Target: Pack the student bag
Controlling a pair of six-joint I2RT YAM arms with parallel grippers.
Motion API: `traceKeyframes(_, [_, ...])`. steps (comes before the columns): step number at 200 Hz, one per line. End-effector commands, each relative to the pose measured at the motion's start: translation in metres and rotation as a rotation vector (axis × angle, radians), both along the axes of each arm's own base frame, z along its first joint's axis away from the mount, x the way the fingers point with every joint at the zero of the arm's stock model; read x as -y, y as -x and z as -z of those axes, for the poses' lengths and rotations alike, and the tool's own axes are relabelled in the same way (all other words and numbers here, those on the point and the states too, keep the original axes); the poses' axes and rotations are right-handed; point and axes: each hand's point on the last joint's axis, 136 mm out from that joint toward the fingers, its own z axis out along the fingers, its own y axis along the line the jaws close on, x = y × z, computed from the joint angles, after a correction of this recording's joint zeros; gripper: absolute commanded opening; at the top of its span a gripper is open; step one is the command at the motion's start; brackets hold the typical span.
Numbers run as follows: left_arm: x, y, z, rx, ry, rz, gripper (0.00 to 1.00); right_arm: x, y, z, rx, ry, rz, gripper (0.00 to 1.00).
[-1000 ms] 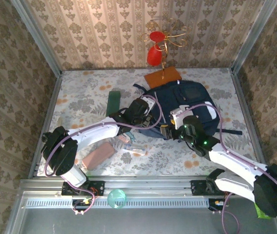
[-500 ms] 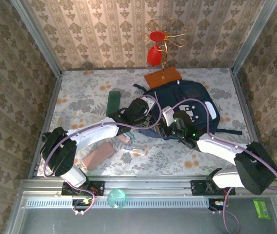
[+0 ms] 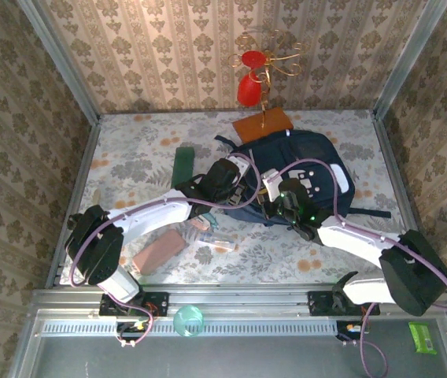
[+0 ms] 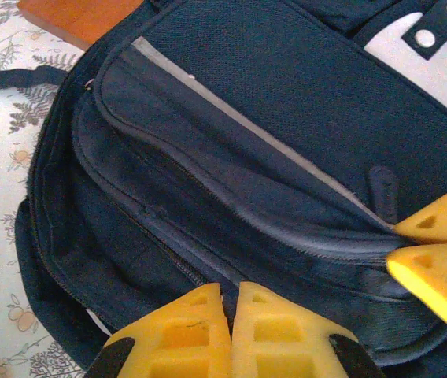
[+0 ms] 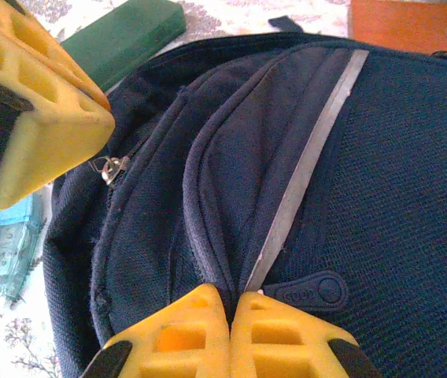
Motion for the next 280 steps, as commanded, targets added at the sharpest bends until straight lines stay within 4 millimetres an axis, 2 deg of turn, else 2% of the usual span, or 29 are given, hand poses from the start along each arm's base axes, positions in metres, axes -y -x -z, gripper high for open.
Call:
traceKeyframes(1, [-0.015, -0.013, -0.006, 0.041, -0.031, -0.040, 0.00, 0.018, 0.003, -0.004, 0.014, -0.002, 0.077, 0.00])
traceKeyframes(60, [-0.037, -0.043, 0.008, 0.046, -0.069, -0.107, 0.00, 0.048, 0.020, -0.004, -0.046, -0.143, 0.162, 0.00])
traceKeyframes(131, [-0.053, -0.086, 0.010, 0.059, -0.066, -0.171, 0.00, 0.076, 0.025, -0.024, -0.058, -0.307, 0.209, 0.00])
traceKeyframes(155, [-0.052, -0.090, 0.017, 0.039, -0.065, -0.165, 0.00, 0.087, 0.025, -0.021, -0.080, -0.331, 0.245, 0.00])
traceKeyframes(175, [-0.046, -0.082, 0.019, 0.015, -0.039, -0.135, 0.00, 0.086, 0.026, -0.018, -0.107, -0.307, 0.234, 0.00])
traceKeyframes(205, [-0.032, -0.057, 0.018, -0.024, 0.028, -0.081, 0.00, 0.071, 0.028, -0.016, -0.137, -0.276, 0.162, 0.19])
traceKeyframes(230, [-0.022, -0.040, 0.017, -0.039, 0.046, -0.048, 0.00, 0.059, 0.029, -0.018, -0.118, -0.179, 0.134, 0.37])
traceKeyframes(248, [-0.020, -0.034, 0.017, -0.040, 0.044, -0.041, 0.00, 0.053, 0.030, -0.025, -0.056, -0.078, 0.135, 0.49])
traceKeyframes(280, [-0.015, -0.029, 0.014, -0.037, 0.042, -0.026, 0.00, 0.031, 0.032, -0.032, -0.009, -0.014, 0.060, 0.69])
